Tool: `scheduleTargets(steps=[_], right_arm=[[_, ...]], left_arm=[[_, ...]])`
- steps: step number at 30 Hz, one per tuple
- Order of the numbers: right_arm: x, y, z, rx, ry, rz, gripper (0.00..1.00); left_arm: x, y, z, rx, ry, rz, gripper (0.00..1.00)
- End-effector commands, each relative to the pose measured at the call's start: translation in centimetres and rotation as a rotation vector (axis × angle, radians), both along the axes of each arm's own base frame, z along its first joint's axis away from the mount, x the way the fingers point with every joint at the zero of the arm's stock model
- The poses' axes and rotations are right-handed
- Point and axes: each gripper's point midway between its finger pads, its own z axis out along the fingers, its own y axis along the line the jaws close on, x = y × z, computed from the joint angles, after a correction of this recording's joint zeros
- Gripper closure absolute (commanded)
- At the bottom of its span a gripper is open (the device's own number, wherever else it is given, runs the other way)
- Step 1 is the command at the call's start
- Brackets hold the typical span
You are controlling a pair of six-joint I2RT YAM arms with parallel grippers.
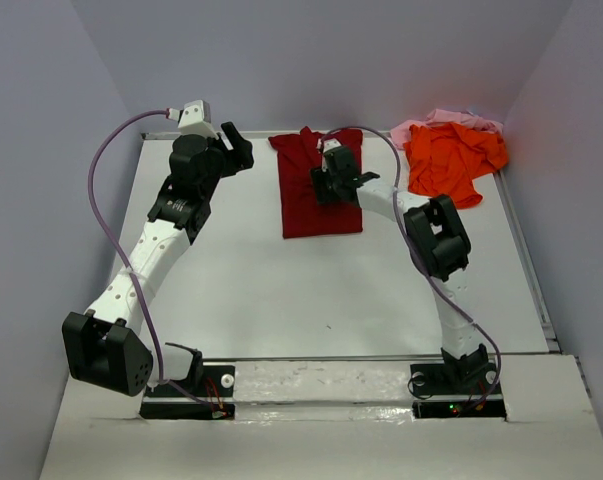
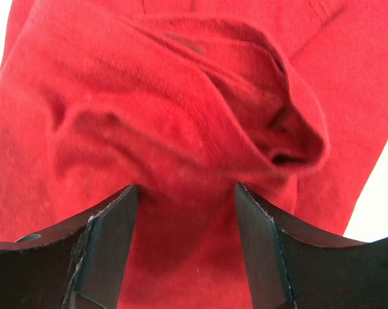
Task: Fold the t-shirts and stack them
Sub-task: Fold the tshirt
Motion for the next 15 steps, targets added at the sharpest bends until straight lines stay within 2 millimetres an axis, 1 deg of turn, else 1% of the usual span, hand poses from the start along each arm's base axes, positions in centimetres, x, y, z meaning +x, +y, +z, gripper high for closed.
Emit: scheduleTargets(steps=[1, 4, 5, 6, 9, 11, 13, 15], right_arm=[[2.1, 1.4, 2.7, 0.029, -0.073, 0.000, 0.33], [3.0, 1.3, 3.0, 0.004, -0.091, -0.005, 0.34], [3.6, 1.3, 3.9, -0.004, -0.110, -0.015, 0.34], [3.8, 1.2, 3.4, -0.015, -0.107, -0.017, 0.34], [4.6, 1.5, 4.1, -0.016, -0.122, -0.024, 0.34], [4.9, 1.6, 4.1, -0.015, -0.122, -0.025, 0.34], [6.0, 1.0, 3.8, -0.011, -0.120, -0.044, 0.34], [6.2, 1.3, 3.4, -0.004, -0.109, -0.037, 0.34]], left_arm=[[-0.6, 0.3, 2.7, -0.022, -0.085, -0.004, 0.21], [-0.7, 0.3, 2.7, -0.021, -0.087, -0.003, 0.20], [-0.6, 0.4, 2.7, -0.019, -0.086, -0.001, 0.21], [-0.7, 0.3, 2.7, -0.019, -0.086, -0.001, 0.21], [-0.7, 0.4, 2.8, -0.018, -0.089, 0.000, 0.21], [-0.7, 0.4, 2.7, -0.018, -0.087, 0.000, 0.20], [-0.7, 0.4, 2.7, -0.016, -0.088, 0.003, 0.21], [-0.7, 0.4, 2.8, -0.016, -0.089, 0.002, 0.21]])
